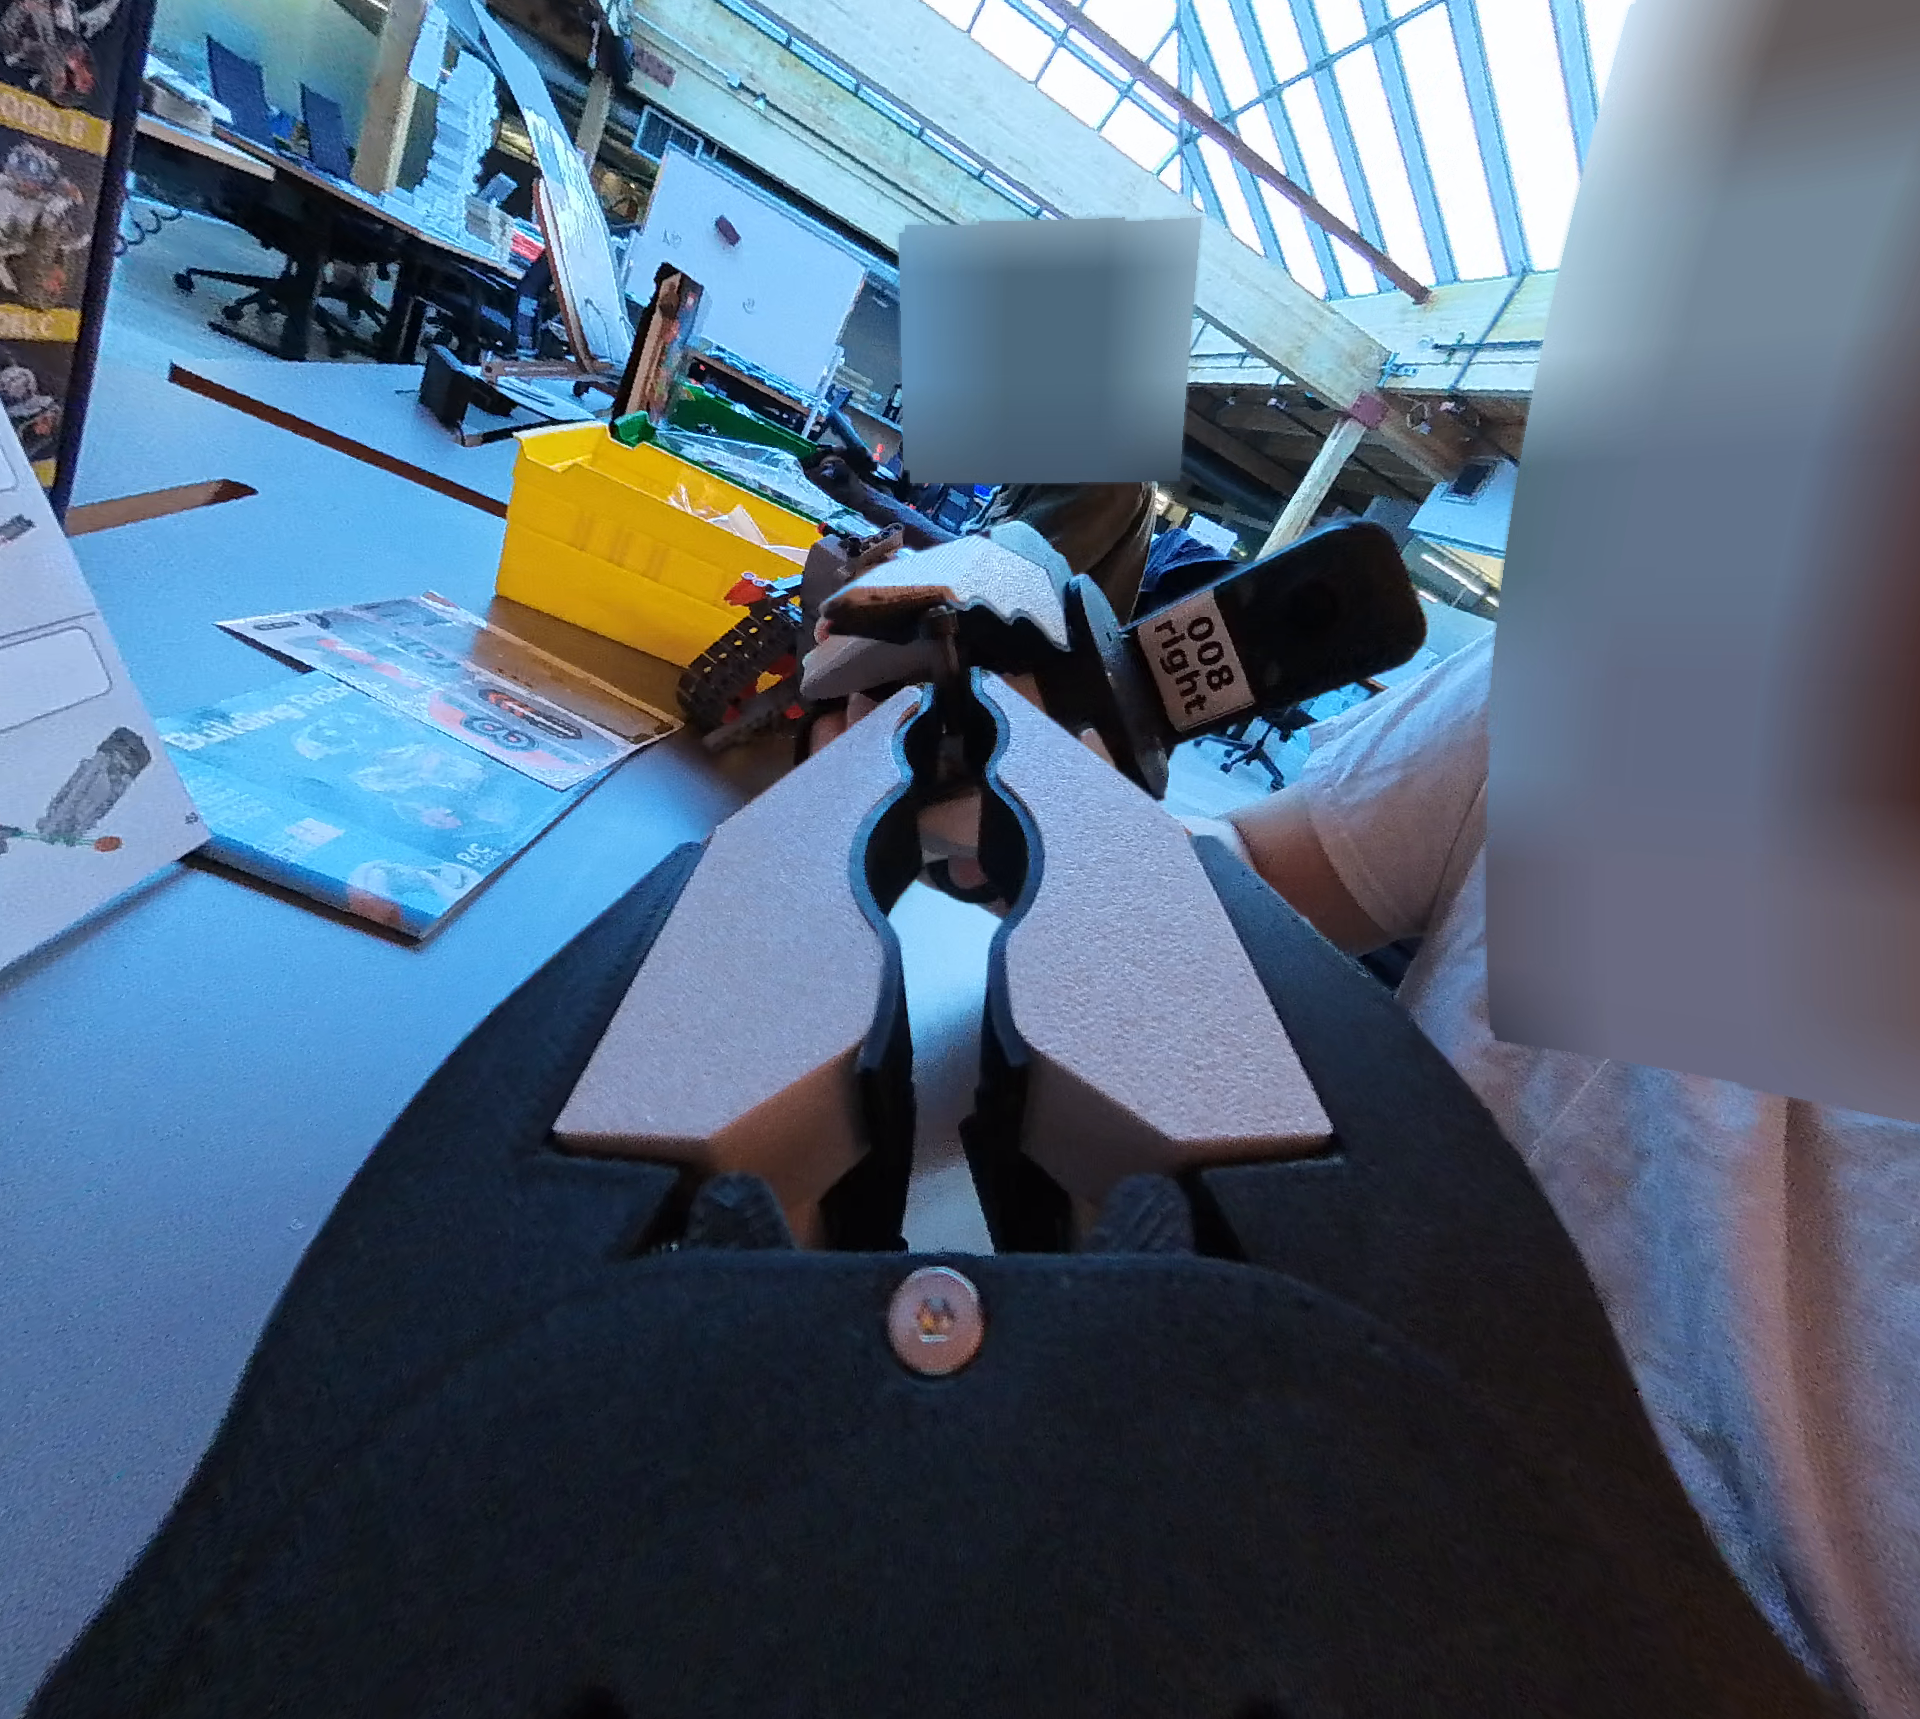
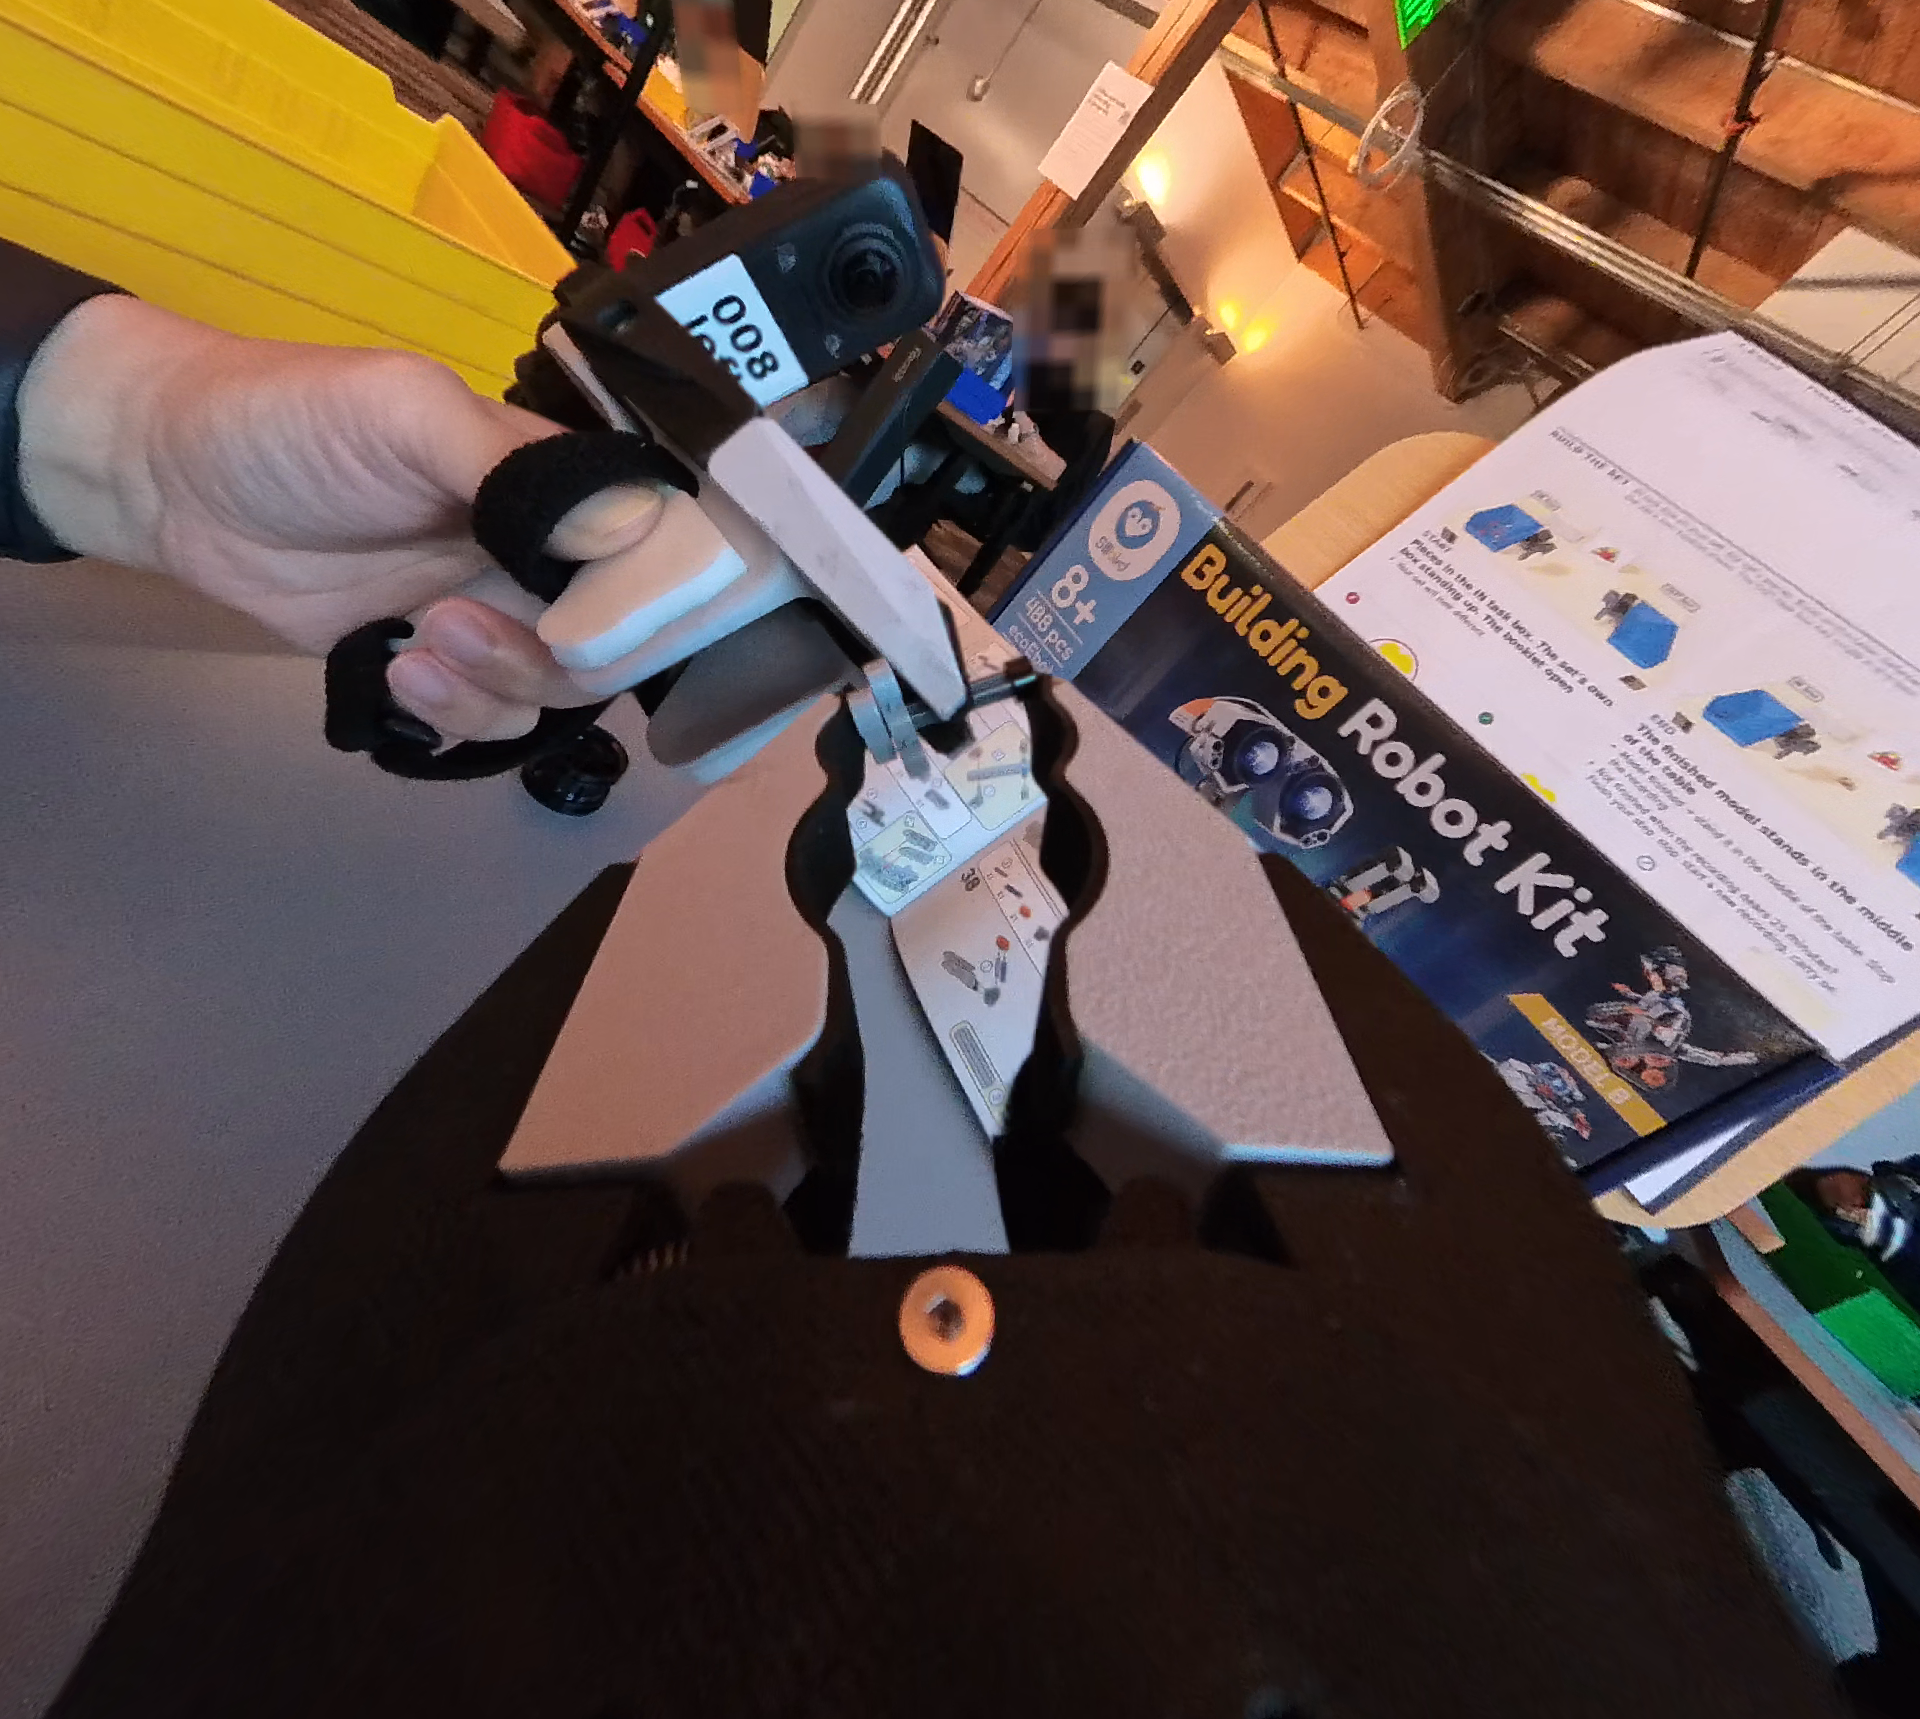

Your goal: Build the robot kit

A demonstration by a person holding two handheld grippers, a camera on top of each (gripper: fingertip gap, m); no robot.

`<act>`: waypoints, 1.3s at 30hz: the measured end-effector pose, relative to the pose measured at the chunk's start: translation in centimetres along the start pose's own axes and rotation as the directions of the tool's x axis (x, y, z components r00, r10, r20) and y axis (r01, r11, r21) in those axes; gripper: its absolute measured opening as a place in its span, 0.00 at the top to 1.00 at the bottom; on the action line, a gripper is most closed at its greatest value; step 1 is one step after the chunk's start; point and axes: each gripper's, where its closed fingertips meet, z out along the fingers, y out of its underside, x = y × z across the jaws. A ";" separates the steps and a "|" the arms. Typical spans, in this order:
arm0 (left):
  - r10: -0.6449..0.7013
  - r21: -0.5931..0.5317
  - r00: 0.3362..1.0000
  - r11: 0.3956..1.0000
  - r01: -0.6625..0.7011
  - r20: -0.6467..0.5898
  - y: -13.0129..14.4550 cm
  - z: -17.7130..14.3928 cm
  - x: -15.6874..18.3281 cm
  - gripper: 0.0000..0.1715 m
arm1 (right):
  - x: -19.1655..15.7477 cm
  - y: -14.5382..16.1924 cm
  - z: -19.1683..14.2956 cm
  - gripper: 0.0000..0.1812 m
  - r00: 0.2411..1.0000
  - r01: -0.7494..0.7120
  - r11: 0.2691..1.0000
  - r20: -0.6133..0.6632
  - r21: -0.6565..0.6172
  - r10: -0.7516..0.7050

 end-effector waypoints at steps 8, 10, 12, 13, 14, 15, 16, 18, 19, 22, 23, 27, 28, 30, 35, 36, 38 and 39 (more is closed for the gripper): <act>0.005 -0.007 1.000 1.000 -0.005 0.006 0.0 0.0 0.0 1.00 | -0.5 0.4 -0.1 0.89 0.999 0.031 0.999 0.023 -0.013 -0.031; 0.005 -0.005 1.000 1.000 -0.005 0.005 0.0 0.0 0.0 1.00 | -0.1 0.2 -0.1 0.86 0.998 0.052 0.999 -0.017 -0.006 -0.052; 0.000 0.000 1.000 1.000 0.000 0.006 0.0 -0.1 -0.1 1.00 | 0.0 0.3 -0.1 0.85 0.998 0.060 0.998 -0.024 -0.019 -0.061; -0.001 -0.002 1.000 1.000 0.001 0.008 0.0 0.0 -0.1 1.00 | 0.1 0.3 -0.1 0.84 0.997 0.064 0.998 -0.028 -0.022 -0.065; -0.003 -0.003 1.000 1.000 0.003 0.008 0.0 0.0 -0.2 1.00 | 0.1 0.3 -0.1 0.83 0.997 0.071 0.997 -0.034 -0.021 -0.072; -0.005 -0.004 1.000 1.000 0.005 0.009 0.0 0.0 -0.2 1.00 | 0.1 0.4 -0.1 0.83 0.997 0.074 0.997 -0.035 -0.025 -0.075; -0.008 -0.005 1.000 1.000 0.008 0.008 0.1 0.0 -0.2 1.00 | 0.1 0.4 -0.1 0.83 0.997 0.070 0.997 -0.031 -0.027 -0.071; -0.016 -0.004 1.000 1.000 0.016 0.007 0.1 -0.1 -0.2 1.00 | 0.0 0.4 -0.1 0.84 0.996 0.077 0.997 -0.033 -0.027 -0.078; -0.016 -0.007 1.000 1.000 0.016 0.008 0.1 -0.1 -0.3 1.00 | 0.0 0.4 -0.1 0.84 0.996 0.088 0.996 -0.030 -0.030 -0.089; -0.025 -0.014 1.000 1.000 0.025 0.013 0.2 -0.1 -0.4 1.00 | -0.1 0.6 -0.1 0.85 0.994 0.107 0.994 -0.031 -0.037 -0.108; -0.031 -0.011 0.999 0.999 0.031 0.009 0.2 -0.1 -0.4 1.00 | 0.0 0.6 -0.1 0.84 0.994 0.104 0.994 -0.034 -0.035 -0.105; -0.042 -0.010 0.999 0.999 0.042 0.003 0.2 -0.1 -0.4 1.00 | 0.0 0.5 -0.2 0.84 0.991 0.125 0.991 -0.044 -0.039 -0.126; -0.042 -0.011 0.999 0.999 0.042 0.005 0.2 -0.1 -0.4 1.00 | 0.0 0.6 -0.1 0.84 0.991 0.123 0.992 -0.045 -0.040 -0.125; -0.043 -0.012 0.999 0.999 0.043 0.006 0.3 -0.1 -0.4 1.00 | 0.1 0.5 -0.2 0.83 0.990 0.129 0.991 -0.053 -0.038 -0.131; -0.050 -0.015 0.999 0.999 0.051 0.014 0.4 -0.1 -0.7 1.00 | 0.0 0.8 -0.1 0.83 0.990 0.135 0.989 -0.041 -0.055 -0.137; -0.050 -0.017 0.999 0.999 0.050 0.018 0.4 -0.1 -0.7 1.00 | 0.0 0.9 -0.1 0.83 0.991 0.130 0.990 -0.036 -0.057 -0.132; -0.058 -0.018 0.998 0.998 0.058 0.017 0.5 -0.1 -0.8 1.00 | 0.0 0.9 -0.1 0.83 0.987 0.152 0.987 -0.042 -0.061 -0.155; -0.060 -0.021 0.998 0.998 0.060 0.021 0.5 -0.1 -0.8 1.00 | 0.0 1.0 -0.1 0.84 0.984 0.170 0.983 -0.041 -0.072 -0.174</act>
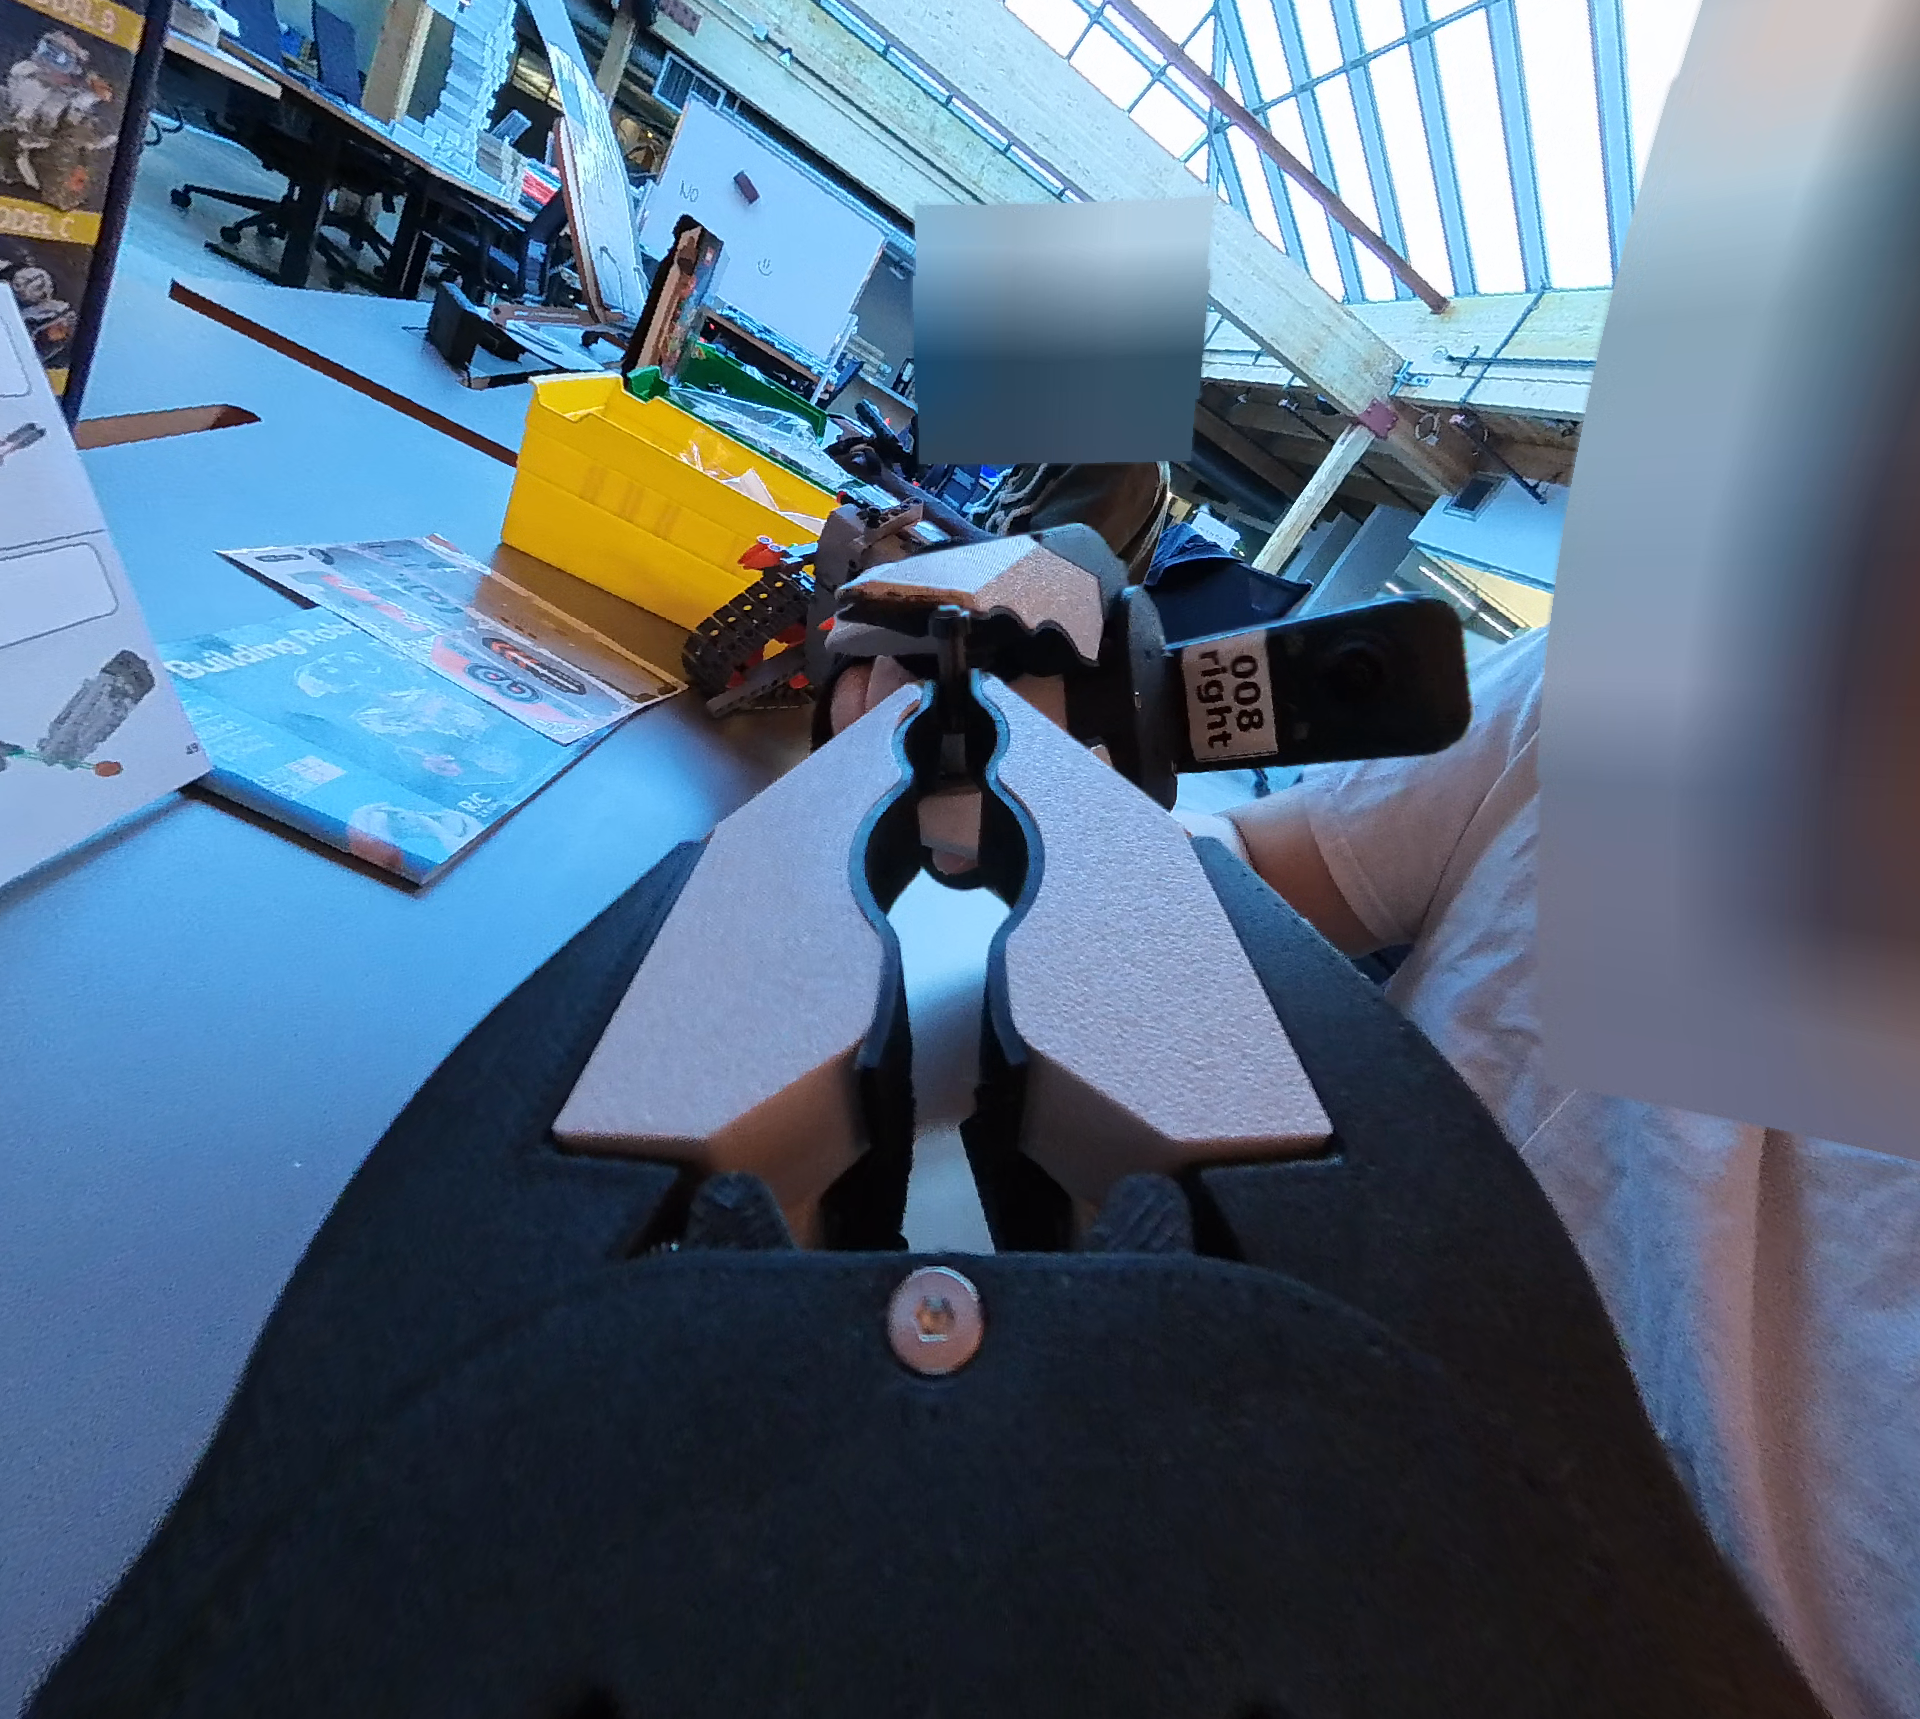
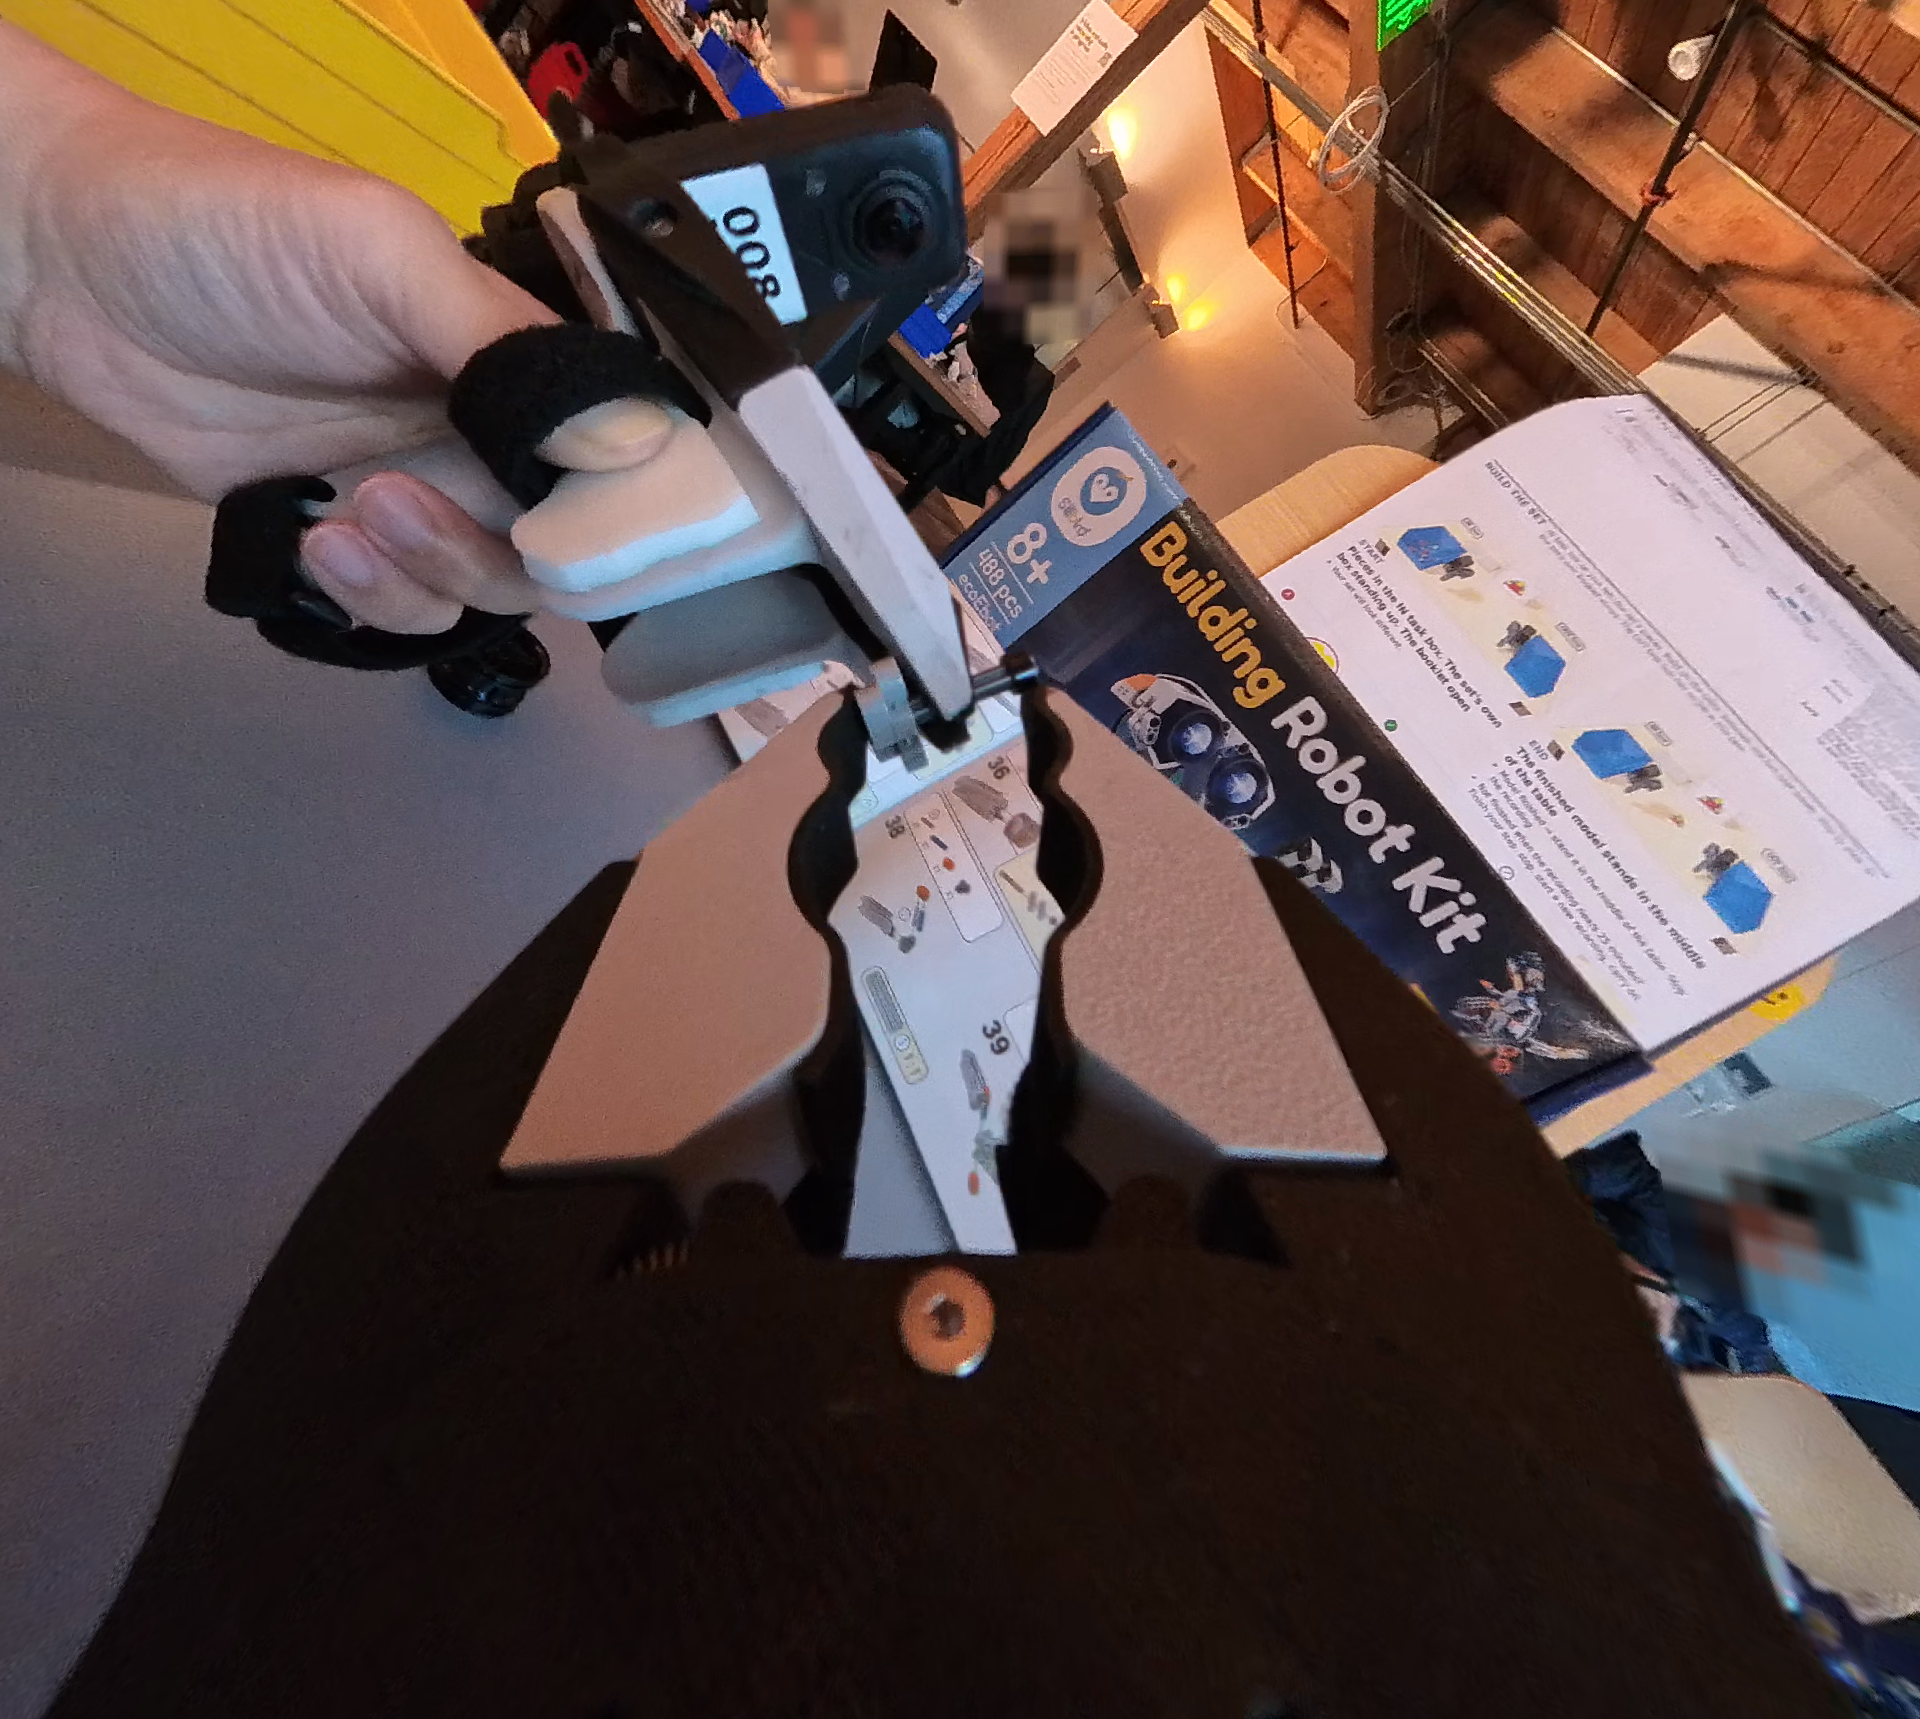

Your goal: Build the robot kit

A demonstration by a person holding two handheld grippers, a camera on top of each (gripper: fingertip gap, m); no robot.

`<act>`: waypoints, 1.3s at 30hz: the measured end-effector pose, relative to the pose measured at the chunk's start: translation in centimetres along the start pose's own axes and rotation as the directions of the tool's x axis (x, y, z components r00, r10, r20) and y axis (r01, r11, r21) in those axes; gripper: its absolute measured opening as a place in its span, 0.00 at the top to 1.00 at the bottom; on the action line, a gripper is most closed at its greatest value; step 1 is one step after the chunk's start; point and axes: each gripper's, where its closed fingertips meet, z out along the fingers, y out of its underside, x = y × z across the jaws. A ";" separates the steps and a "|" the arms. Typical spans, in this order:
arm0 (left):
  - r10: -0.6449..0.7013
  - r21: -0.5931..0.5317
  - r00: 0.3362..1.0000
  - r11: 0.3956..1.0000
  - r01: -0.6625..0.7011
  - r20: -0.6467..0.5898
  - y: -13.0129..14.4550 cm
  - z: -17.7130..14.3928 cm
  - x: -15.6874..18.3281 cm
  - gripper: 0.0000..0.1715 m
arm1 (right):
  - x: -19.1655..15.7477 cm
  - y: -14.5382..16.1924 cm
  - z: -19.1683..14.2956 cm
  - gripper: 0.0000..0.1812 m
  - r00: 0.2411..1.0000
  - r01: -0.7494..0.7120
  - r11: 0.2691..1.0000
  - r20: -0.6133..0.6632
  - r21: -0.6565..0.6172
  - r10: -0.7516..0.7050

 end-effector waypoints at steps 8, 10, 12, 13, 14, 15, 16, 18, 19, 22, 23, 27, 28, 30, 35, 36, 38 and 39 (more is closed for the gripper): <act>-0.012 -0.030 0.999 0.999 0.013 0.036 0.4 -0.1 -0.7 1.00 | -0.3 0.7 0.2 0.83 1.000 0.027 0.999 0.017 -0.040 -0.026; -0.012 -0.038 0.999 0.999 0.014 0.048 0.5 -0.1 -0.9 1.00 | -0.4 0.8 0.2 0.83 0.999 0.032 0.998 0.021 -0.049 -0.031; -0.014 -0.041 0.998 0.999 0.016 0.054 0.5 -0.1 -1.0 1.00 | -0.4 0.9 0.3 0.83 0.999 0.027 0.998 0.021 -0.052 -0.026; -0.013 -0.039 0.998 0.999 0.015 0.056 0.5 -0.1 -1.0 1.00 | -0.4 0.9 0.3 0.83 1.000 0.016 0.998 0.025 -0.056 -0.015; -0.013 -0.037 0.998 0.999 0.016 0.056 0.5 -0.1 -1.0 1.00 | -0.4 0.9 0.3 0.83 1.000 0.009 0.998 0.026 -0.058 -0.007; -0.015 -0.038 0.998 0.999 0.018 0.057 0.5 -0.1 -1.0 1.00 | -0.4 1.0 0.3 0.83 1.000 0.009 0.998 0.028 -0.059 -0.007; -0.015 -0.040 0.998 0.999 0.017 0.059 0.6 -0.1 -1.0 1.00 | -0.4 1.0 0.3 0.83 0.999 0.011 0.998 0.032 -0.061 -0.009; -0.011 -0.042 0.998 0.999 0.013 0.063 0.6 -0.1 -1.1 1.00 | -0.4 1.1 0.3 0.83 0.999 0.002 0.998 0.039 -0.064 0.000; -0.013 -0.039 0.998 0.999 0.016 0.060 0.6 -0.1 -1.0 1.00 | -0.4 1.0 0.3 0.83 0.999 -0.004 0.998 0.040 -0.059 0.006; -0.020 -0.025 0.998 0.999 0.021 0.052 0.4 0.1 -0.9 1.00 | -0.2 0.9 0.2 0.84 0.998 -0.031 0.998 0.047 -0.055 0.034; -0.023 -0.024 0.998 0.999 0.024 0.051 0.4 0.1 -0.8 1.00 | -0.2 0.9 0.2 0.84 0.998 -0.034 0.998 0.051 -0.057 0.037; -0.015 -0.029 0.998 0.999 0.016 0.060 0.3 0.1 -0.8 1.00 | -0.6 1.1 0.1 0.92 0.998 0.009 0.998 0.068 -0.061 -0.005; -0.014 -0.028 0.998 0.999 0.016 0.056 0.3 0.1 -0.7 1.00 | -0.6 0.9 0.1 0.92 0.998 0.003 0.999 0.065 -0.055 0.000; -0.019 -0.023 0.998 1.000 0.020 0.056 0.1 -0.1 -0.8 1.00 | -0.5 1.0 0.3 0.91 0.996 -0.057 0.997 0.064 -0.061 0.061; -0.009 0.052 0.997 0.999 0.005 0.075 -0.9 -0.4 -1.1 1.00 | 0.2 1.0 0.4 0.92 0.985 -0.163 0.986 0.045 -0.042 0.165; -0.015 0.082 0.997 0.997 0.009 0.071 -1.3 -0.6 -1.1 1.00 | 0.3 1.0 0.3 0.94 0.982 -0.183 0.983 0.049 -0.032 0.185; -0.047 0.108 0.997 0.993 0.040 0.066 -1.7 -1.0 -1.3 1.00 | 0.8 1.1 0.3 0.94 0.982 -0.186 0.982 0.021 -0.020 0.187; -0.051 0.126 0.996 0.991 0.042 0.068 -2.0 -1.2 -1.4 1.00 | 1.0 1.0 0.2 0.93 0.984 -0.178 0.984 0.013 -0.008 0.178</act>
